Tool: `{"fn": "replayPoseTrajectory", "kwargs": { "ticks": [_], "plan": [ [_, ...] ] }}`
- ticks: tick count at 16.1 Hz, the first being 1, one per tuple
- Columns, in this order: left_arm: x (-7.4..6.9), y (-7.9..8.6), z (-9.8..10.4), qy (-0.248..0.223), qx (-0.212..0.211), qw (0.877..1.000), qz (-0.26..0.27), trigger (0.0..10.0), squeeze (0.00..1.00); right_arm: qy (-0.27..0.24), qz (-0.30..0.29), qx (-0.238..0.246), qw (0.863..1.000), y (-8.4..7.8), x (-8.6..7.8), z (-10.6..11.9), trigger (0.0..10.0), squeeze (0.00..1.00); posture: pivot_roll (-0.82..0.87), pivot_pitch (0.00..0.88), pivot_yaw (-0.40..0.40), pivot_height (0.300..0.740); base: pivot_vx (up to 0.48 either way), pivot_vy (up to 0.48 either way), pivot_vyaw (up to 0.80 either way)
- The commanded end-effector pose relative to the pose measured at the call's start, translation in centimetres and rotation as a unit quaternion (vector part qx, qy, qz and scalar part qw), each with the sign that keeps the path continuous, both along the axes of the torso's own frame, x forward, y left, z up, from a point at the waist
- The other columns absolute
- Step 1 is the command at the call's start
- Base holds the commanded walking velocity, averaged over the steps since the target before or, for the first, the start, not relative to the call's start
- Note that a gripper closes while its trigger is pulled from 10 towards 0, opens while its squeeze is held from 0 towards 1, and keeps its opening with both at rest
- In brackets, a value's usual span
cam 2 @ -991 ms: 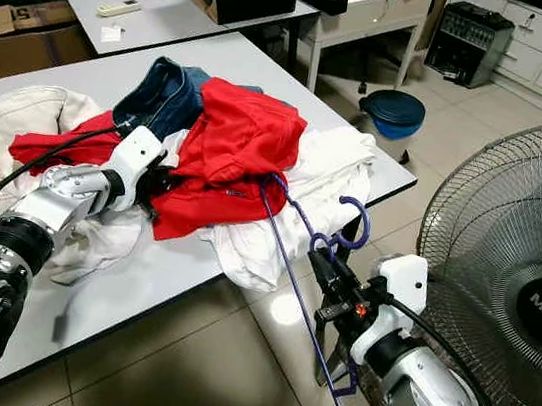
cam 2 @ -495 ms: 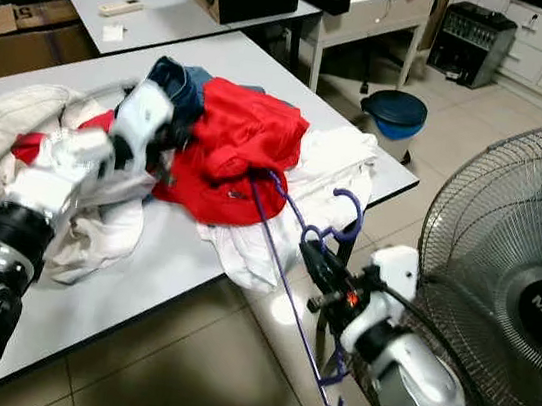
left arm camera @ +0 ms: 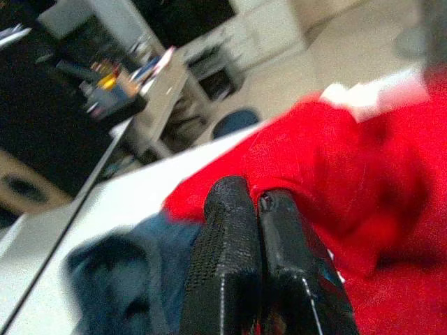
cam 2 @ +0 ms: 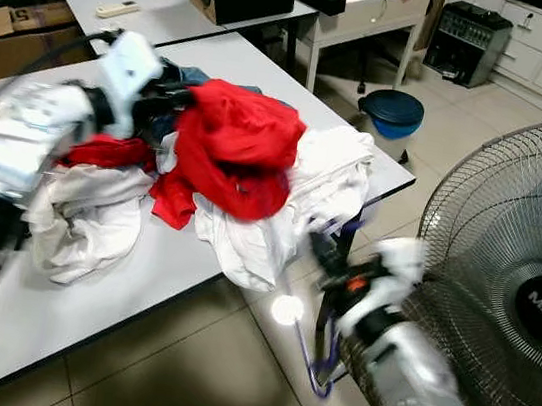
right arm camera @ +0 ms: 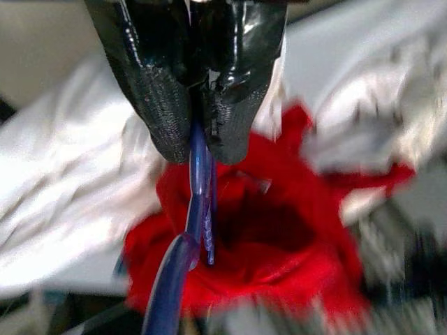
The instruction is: Hang hanger
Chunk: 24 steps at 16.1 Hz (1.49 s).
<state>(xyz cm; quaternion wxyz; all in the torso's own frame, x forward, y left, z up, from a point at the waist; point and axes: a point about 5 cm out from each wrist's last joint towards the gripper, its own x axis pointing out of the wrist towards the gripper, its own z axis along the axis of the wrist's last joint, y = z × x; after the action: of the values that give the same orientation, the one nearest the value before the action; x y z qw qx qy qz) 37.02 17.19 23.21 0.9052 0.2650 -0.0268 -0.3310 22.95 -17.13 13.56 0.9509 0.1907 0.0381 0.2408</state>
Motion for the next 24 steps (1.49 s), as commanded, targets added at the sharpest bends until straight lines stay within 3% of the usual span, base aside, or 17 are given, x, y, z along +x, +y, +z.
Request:
{"fn": "replayPoseTrajectory", "kwargs": {
  "ticks": [1,2,4,8,11,13,17,19,22,24],
  "plan": [
    [0.0,1.3,-0.5,0.003,0.024,0.999,0.028,0.0,0.0,-0.047,-0.02,0.048,0.998,-0.5,-0.3,2.0,10.0,0.0,-0.04,0.0,0.137,0.74,0.0,0.0,0.0],
    [-0.1,2.2,-0.8,0.0,0.045,0.998,0.047,0.0,0.0,-0.048,-0.061,0.08,0.994,-1.5,-0.5,2.2,10.0,0.0,-0.05,0.0,0.144,0.74,0.0,0.0,0.0],
    [-0.4,2.2,-0.7,0.001,0.042,0.998,0.044,0.0,0.0,-0.012,-0.11,0.089,0.99,-2.5,-0.4,1.0,10.0,0.0,-0.05,0.0,0.152,0.74,0.0,0.0,0.0],
    [-0.5,0.2,-0.4,0.0,0.017,1.0,0.015,0.0,0.0,0.007,-0.028,0.076,0.997,-0.4,-1.0,0.7,10.0,0.0,-0.06,0.0,0.156,0.74,0.0,0.0,0.0],
    [-0.7,-0.6,-0.2,-0.005,0.005,1.0,0.003,0.0,0.0,0.014,0.002,0.082,0.997,0.1,-1.0,0.8,10.0,0.0,-0.06,0.0,0.158,0.74,0.0,0.0,0.0],
    [-0.8,-1.2,0.3,-0.01,-0.004,1.0,-0.006,0.0,0.0,0.047,0.037,0.06,0.996,0.7,-1.1,0.0,10.0,0.0,-0.06,0.0,0.158,0.74,0.0,0.0,0.0],
    [-0.6,-0.7,1.6,-0.021,-0.034,0.999,0.002,0.0,0.0,0.09,0.002,0.012,0.996,-0.4,-0.7,-1.3,10.0,0.0,-0.06,0.0,0.159,0.74,0.0,0.0,0.0],
    [-0.9,-1.1,1.8,-0.022,-0.027,0.999,-0.023,0.0,0.0,0.089,0.002,0.019,0.996,-0.4,-0.3,-1.2,10.0,0.0,-0.06,0.0,0.16,0.74,0.0,0.0,0.0],
    [-0.7,-1.2,2.4,-0.035,-0.029,0.999,-0.014,0.0,0.0,0.093,0.013,0.016,0.995,-0.1,0.1,-1.1,10.0,0.0,-0.06,0.0,0.157,0.74,0.0,0.0,0.0],
    [-1.6,-2.0,2.5,-0.029,-0.026,0.996,-0.074,0.0,0.0,0.083,0.01,0.028,0.996,-0.2,0.7,-0.8,10.0,0.0,-0.06,0.0,0.161,0.74,0.0,0.0,0.0]
  ]
}}
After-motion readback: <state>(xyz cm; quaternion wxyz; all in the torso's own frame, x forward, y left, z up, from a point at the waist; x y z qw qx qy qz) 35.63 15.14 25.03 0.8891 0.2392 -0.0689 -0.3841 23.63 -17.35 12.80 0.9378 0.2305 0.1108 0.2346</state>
